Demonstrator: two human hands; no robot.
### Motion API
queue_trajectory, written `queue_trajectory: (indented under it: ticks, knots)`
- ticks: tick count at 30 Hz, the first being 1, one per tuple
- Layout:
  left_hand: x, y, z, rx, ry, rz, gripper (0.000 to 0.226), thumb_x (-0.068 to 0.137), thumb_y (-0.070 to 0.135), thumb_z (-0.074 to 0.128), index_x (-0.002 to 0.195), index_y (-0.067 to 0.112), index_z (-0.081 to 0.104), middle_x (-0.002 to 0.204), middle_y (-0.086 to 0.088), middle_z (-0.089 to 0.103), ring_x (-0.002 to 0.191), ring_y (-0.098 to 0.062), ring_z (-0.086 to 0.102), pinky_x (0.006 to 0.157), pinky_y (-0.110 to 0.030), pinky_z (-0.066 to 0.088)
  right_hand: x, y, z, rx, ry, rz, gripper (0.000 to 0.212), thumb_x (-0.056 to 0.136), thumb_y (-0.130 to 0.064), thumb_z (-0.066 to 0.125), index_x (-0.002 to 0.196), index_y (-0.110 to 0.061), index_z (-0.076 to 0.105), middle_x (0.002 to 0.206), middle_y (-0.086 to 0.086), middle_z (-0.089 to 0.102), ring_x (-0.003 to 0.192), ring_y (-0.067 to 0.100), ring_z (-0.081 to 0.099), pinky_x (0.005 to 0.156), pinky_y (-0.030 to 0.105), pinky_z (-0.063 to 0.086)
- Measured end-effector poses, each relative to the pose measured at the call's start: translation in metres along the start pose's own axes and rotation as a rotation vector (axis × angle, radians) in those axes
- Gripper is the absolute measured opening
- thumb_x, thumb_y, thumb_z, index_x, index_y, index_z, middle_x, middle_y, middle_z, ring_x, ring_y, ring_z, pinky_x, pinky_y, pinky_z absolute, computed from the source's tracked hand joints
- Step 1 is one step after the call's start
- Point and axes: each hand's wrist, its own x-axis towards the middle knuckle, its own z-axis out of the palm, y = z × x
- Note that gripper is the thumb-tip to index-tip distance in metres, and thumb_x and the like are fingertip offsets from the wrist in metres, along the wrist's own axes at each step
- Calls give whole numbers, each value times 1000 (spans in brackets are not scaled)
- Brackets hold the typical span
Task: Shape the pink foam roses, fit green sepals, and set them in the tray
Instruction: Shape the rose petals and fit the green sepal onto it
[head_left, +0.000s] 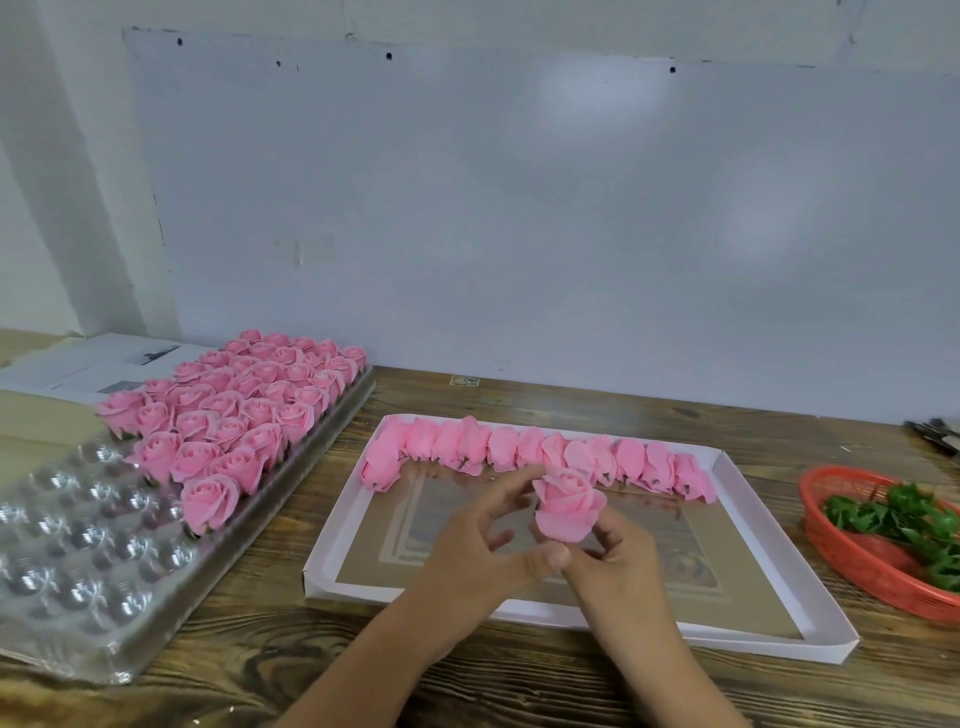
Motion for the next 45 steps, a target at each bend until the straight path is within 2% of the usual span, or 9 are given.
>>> queue_trajectory:
  ticks: [2, 6, 11, 17, 23, 26, 34, 40, 45]
  knots:
    - [1, -3, 0, 28, 29, -4, 79, 66, 56, 87, 135, 52, 51, 137, 20, 59, 129, -2, 53, 110, -41, 43, 2, 1, -1, -35, 58, 12, 40, 76, -11, 80, 95, -47, 73, 93, -8, 75, 89, 14, 67, 73, 37, 55]
    - [2, -7, 3, 41, 69, 14, 60, 73, 41, 85, 126, 51, 59, 126, 17, 66, 119, -7, 62, 103, -42, 52, 3, 4, -2, -238, 108, -49, 34, 69, -13, 81, 83, -42, 71, 85, -1, 63, 77, 6, 54, 63, 17, 42]
    - [4, -7, 2, 4, 177, 37, 51, 67, 43, 84, 115, 50, 65, 117, 12, 72, 108, -9, 67, 94, -38, 57, 3, 6, 0, -331, 62, -50, 20, 67, -37, 75, 84, -26, 71, 79, 3, 57, 67, 14, 48, 60, 29, 43]
    - [4, -9, 3, 18, 140, 23, 61, 68, 37, 88, 122, 48, 60, 121, 13, 70, 112, -10, 67, 92, -30, 56, 3, 6, 0, -160, 63, 19, 35, 70, -8, 82, 88, -37, 71, 90, 2, 69, 81, 14, 64, 73, 32, 55]
    - [7, -11, 1, 25, 214, 23, 59, 71, 28, 87, 124, 35, 63, 115, 12, 74, 106, -10, 69, 96, -36, 57, 2, 6, 4, -79, 24, 56, 34, 73, -12, 83, 99, -32, 74, 95, -6, 72, 88, 8, 67, 71, 19, 54]
    - [7, -11, 1, 70, 209, 40, 61, 62, 44, 88, 118, 46, 63, 114, 15, 73, 105, -7, 69, 93, -30, 57, 2, 7, 4, -103, 29, 36, 36, 73, -7, 81, 95, -35, 74, 96, -3, 71, 89, 11, 67, 73, 26, 55]
    - [7, -13, -2, 138, 192, 44, 57, 64, 48, 88, 112, 59, 60, 110, 25, 71, 102, 2, 68, 83, -19, 57, 2, 7, 4, -173, -23, -51, 56, 74, 6, 70, 93, -46, 68, 97, -8, 64, 90, 3, 63, 65, 13, 49]
    - [7, -13, -7, 156, 253, 70, 60, 66, 37, 91, 115, 53, 61, 108, 23, 73, 98, 0, 70, 82, -22, 59, 3, 11, 1, -79, -61, -12, 66, 78, 10, 59, 126, -35, 59, 118, -10, 62, 101, 5, 62, 77, 18, 52]
    - [-2, 17, -35, 164, 336, 69, 57, 64, 34, 90, 114, 40, 65, 96, 13, 77, 86, -7, 74, 79, -29, 62, 2, 14, 1, -33, -19, 8, 73, 82, 12, 58, 131, -40, 47, 118, -12, 58, 81, 6, 57, 67, 19, 49]
